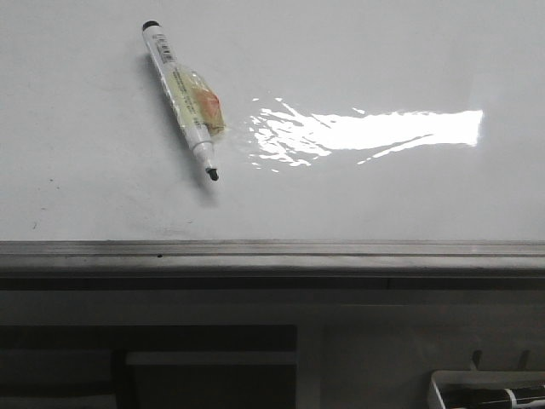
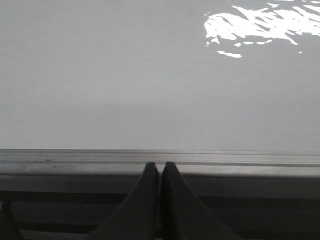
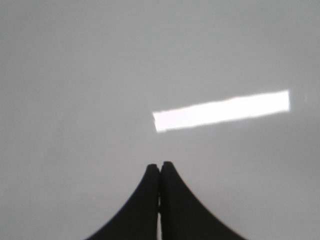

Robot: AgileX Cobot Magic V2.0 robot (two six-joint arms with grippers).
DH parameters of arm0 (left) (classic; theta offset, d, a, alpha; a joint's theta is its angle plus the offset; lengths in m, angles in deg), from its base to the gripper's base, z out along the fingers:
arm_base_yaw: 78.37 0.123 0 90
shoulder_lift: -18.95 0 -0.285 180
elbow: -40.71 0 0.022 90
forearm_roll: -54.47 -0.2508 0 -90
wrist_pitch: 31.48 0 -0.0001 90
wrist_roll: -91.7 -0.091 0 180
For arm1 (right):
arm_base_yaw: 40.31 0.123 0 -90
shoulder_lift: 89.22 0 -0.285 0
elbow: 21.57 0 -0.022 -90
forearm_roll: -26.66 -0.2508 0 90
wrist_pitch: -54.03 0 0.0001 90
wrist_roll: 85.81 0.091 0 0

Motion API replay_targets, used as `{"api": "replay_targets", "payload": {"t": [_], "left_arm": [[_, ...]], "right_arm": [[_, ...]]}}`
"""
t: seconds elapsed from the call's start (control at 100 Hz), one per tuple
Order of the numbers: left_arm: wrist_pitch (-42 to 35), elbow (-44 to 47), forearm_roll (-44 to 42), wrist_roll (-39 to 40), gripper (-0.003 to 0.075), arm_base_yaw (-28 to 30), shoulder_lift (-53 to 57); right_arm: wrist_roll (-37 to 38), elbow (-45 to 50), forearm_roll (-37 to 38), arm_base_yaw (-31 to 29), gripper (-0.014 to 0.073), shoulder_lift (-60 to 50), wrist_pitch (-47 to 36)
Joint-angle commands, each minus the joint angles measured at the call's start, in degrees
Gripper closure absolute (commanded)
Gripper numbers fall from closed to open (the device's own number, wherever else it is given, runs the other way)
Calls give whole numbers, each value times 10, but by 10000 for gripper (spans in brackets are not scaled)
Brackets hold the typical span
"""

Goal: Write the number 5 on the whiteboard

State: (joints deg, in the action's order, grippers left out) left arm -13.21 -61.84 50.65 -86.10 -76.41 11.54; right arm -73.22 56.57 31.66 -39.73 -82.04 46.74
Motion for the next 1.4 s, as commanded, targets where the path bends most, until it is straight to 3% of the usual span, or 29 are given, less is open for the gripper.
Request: {"api": "replay_targets", "payload": {"t": [0.0, 0.13, 0.22, 0.29, 0.38, 0.65, 1.21, 1.39], "left_arm": [[-48, 10, -15, 0, 741, 0, 16], [-48, 10, -15, 0, 741, 0, 16], [-55, 10, 7, 0, 741, 0, 16], [-85, 10, 91, 1, 741, 0, 16], [-150, 10, 268, 1, 741, 0, 16], [-239, 8, 527, 3, 741, 0, 16], [-244, 7, 597, 3, 741, -1, 16], [-234, -25, 504, 3, 740, -2, 15]], "right_arm": [[-1, 13, -14, 1, 644, -10, -118], [-1, 13, -16, 1, 644, -10, -138], [-1, 13, -16, 1, 644, -10, -67], [-1, 12, -40, 1, 644, -10, -8], [-1, 12, -102, 1, 644, -10, 32], [-1, 12, -150, 1, 644, -10, 12], [-1, -19, -211, 1, 644, -9, 23], [-1, -48, -211, 2, 644, -9, 73]]}}
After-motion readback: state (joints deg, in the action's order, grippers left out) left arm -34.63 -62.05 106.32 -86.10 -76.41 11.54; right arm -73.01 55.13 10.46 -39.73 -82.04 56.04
